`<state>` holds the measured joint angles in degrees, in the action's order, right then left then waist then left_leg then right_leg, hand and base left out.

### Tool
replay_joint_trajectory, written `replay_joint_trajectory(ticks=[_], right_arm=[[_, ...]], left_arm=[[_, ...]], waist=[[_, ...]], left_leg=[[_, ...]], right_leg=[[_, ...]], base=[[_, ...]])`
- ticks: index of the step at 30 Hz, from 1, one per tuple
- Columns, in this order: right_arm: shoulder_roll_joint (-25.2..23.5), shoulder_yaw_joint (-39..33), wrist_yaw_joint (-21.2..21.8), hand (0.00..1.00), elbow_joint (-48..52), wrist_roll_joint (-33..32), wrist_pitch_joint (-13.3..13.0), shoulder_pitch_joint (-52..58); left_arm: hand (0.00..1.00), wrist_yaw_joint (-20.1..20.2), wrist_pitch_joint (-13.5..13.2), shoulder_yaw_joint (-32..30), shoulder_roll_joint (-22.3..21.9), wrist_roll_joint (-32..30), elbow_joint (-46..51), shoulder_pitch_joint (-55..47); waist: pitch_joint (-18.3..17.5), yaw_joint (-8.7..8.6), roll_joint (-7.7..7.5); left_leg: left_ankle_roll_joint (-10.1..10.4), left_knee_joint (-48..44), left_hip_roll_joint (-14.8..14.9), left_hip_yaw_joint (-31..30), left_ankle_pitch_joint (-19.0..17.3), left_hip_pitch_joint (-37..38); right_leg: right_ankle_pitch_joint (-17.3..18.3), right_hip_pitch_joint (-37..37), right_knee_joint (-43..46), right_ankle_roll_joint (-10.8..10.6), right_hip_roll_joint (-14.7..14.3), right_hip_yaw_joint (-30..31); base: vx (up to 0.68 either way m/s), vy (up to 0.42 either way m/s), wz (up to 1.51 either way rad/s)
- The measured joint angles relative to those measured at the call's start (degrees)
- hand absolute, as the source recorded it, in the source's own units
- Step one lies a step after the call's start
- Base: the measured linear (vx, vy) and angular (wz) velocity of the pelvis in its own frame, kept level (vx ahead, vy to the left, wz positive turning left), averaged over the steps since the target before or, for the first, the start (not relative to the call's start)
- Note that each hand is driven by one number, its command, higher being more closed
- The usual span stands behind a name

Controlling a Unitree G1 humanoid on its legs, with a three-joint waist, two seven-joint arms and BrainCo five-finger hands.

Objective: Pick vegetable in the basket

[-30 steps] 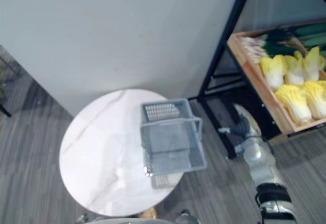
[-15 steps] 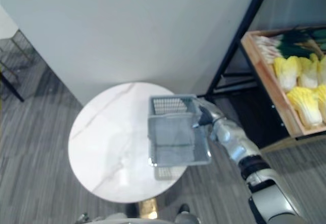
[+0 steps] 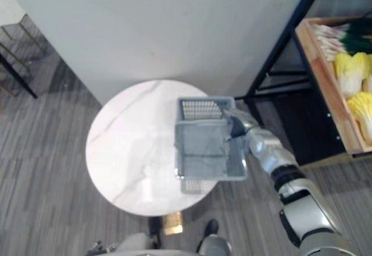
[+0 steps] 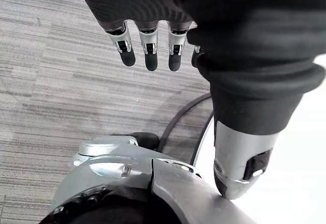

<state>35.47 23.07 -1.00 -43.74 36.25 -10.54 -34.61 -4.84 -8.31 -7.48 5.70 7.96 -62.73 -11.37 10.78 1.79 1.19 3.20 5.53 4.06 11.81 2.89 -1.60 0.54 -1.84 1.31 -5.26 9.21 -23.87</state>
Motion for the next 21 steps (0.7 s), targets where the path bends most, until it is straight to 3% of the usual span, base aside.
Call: replay_joint_trajectory(ticks=[21], right_arm=[[-2.83, 0.11, -1.08, 0.0, -2.13, 0.01, 0.49, -5.09]], left_arm=[[0.0, -0.83, -0.39, 0.58, -0.02, 0.77, 0.04, 0.03]], waist=[[2.43, 0.91, 0.44]], left_leg=[[0.19, 0.03, -0.11, -1.42, 0.47, -1.32]], right_leg=[[-0.31, 0.03, -1.12, 0.22, -0.15, -1.33]], base=[[0.01, 0.001, 0.03]])
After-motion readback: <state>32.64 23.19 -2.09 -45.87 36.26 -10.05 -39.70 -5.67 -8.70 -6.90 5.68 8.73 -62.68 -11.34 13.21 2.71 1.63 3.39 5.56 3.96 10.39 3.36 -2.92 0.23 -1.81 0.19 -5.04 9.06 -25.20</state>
